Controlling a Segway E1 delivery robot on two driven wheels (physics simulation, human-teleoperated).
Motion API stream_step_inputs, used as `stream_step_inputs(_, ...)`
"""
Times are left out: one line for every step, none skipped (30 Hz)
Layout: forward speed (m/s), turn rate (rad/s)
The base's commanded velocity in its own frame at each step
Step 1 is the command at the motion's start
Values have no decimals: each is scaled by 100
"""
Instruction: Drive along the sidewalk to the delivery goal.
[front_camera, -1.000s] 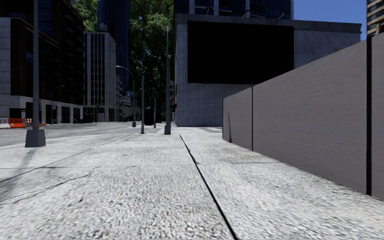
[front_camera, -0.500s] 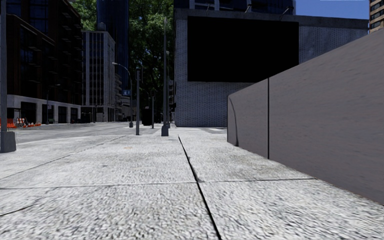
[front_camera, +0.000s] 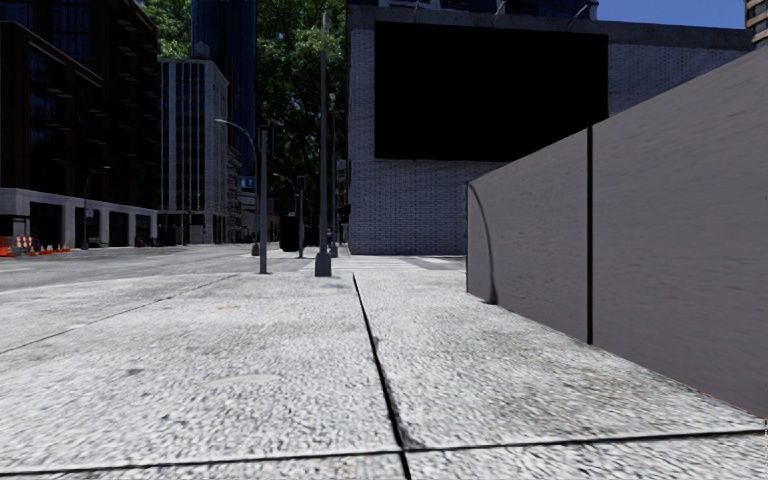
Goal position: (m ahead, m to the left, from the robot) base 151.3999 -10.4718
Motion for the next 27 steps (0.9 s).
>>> stream_step_inputs(200,0)
stream_step_inputs(200,0)
stream_step_inputs(200,0)
stream_step_inputs(200,0)
stream_step_inputs(200,0)
stream_step_inputs(200,0)
stream_step_inputs(200,0)
stream_step_inputs(200,0)
stream_step_inputs(200,0)
stream_step_inputs(200,0)
stream_step_inputs(200,0)
stream_step_inputs(200,0)
stream_step_inputs(200,0)
stream_step_inputs(200,0)
stream_step_inputs(200,0)
stream_step_inputs(200,0)
stream_step_inputs(200,0)
stream_step_inputs(200,0)
stream_step_inputs(200,0)
stream_step_inputs(200,0)
stream_step_inputs(200,0)
stream_step_inputs(200,0)
stream_step_inputs(200,0)
stream_step_inputs(200,0)
stream_step_inputs(200,0)
stream_step_inputs(200,0)
stream_step_inputs(200,0)
